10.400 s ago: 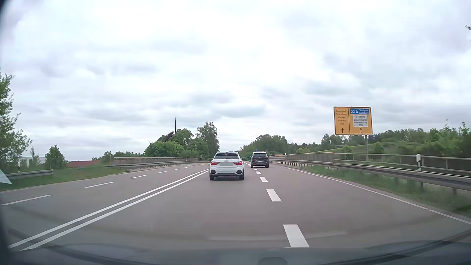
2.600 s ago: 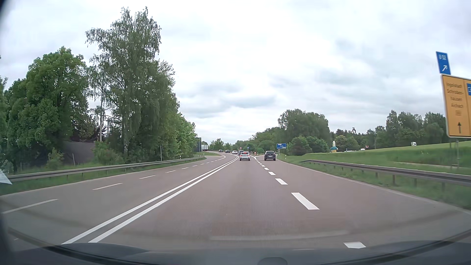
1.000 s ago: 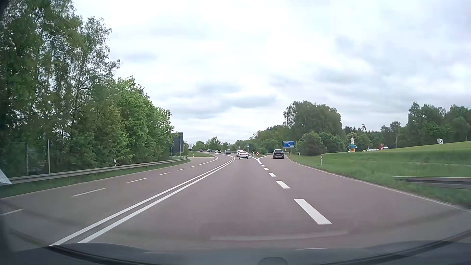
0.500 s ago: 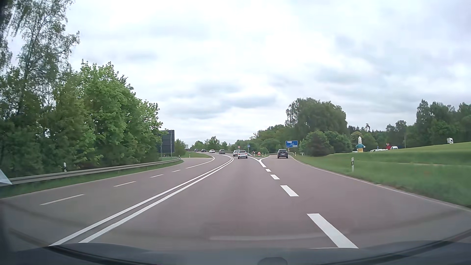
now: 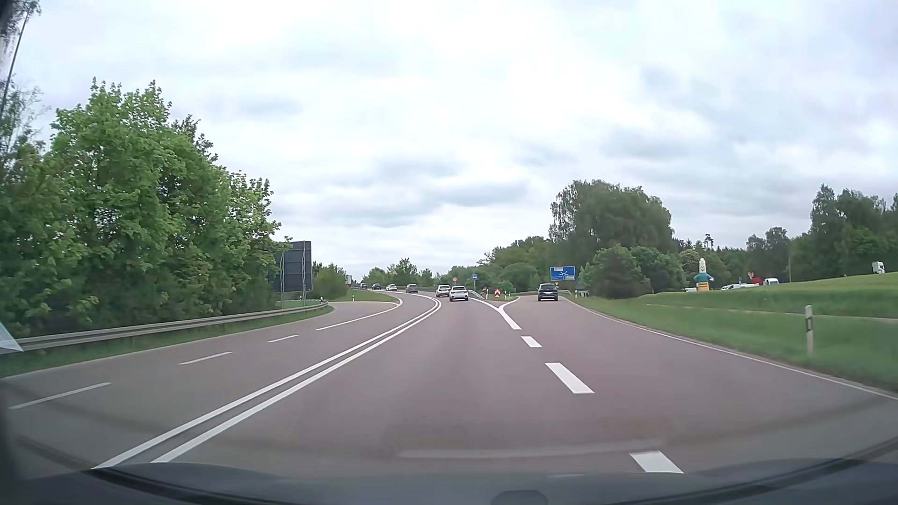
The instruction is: Follow the waypoints while adhering to traffic rules and regulations
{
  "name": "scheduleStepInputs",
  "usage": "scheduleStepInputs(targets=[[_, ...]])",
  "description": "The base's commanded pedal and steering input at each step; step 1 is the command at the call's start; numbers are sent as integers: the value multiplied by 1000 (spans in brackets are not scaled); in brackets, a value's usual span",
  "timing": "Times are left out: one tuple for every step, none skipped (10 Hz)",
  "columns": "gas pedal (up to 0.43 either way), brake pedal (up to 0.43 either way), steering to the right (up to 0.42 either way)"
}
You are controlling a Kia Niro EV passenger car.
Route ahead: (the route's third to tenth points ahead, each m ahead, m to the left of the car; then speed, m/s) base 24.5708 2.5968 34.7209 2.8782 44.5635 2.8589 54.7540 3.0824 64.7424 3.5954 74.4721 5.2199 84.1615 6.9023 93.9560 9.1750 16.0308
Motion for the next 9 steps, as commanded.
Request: scheduleStepInputs(targets=[[118,0,-2],[118,0,-2],[118,0,-3],[118,0,-2],[118,0,-2],[110,0,-2],[110,0,-2],[110,0,-3],[110,0,-3]])
